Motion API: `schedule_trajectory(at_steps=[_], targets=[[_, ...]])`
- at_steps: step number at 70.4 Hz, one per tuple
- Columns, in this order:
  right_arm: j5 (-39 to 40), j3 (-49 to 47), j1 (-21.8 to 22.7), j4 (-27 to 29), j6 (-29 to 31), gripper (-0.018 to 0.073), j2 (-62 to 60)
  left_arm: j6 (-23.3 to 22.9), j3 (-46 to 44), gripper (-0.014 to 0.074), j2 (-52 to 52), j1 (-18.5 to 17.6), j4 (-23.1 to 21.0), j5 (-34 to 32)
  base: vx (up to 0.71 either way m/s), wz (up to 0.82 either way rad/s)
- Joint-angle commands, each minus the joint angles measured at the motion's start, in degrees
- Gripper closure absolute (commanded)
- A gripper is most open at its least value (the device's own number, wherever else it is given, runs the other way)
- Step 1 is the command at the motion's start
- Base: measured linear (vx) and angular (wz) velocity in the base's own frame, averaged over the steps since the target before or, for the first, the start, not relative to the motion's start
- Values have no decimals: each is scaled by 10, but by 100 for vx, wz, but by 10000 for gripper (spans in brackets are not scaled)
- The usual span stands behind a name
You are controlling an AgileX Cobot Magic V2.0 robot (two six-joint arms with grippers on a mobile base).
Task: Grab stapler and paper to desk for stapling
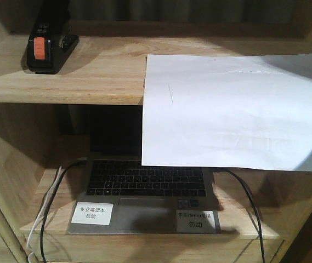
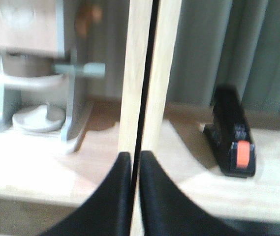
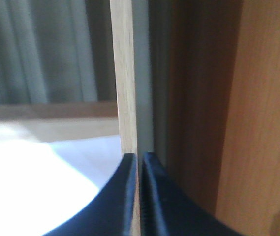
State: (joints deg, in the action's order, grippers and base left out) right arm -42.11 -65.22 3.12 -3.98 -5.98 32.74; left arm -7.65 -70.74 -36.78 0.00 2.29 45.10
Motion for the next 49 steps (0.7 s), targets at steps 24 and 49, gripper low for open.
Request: schedule_trajectory(at_steps=[24,49], targets=[[37,-13,2,55,75,-170,11,62,-13,-27,-7,-21,-3,-43,0,0],[37,-13,2,55,75,-125,11,67,-13,-115,-12,-113,-4,-77,0,0]])
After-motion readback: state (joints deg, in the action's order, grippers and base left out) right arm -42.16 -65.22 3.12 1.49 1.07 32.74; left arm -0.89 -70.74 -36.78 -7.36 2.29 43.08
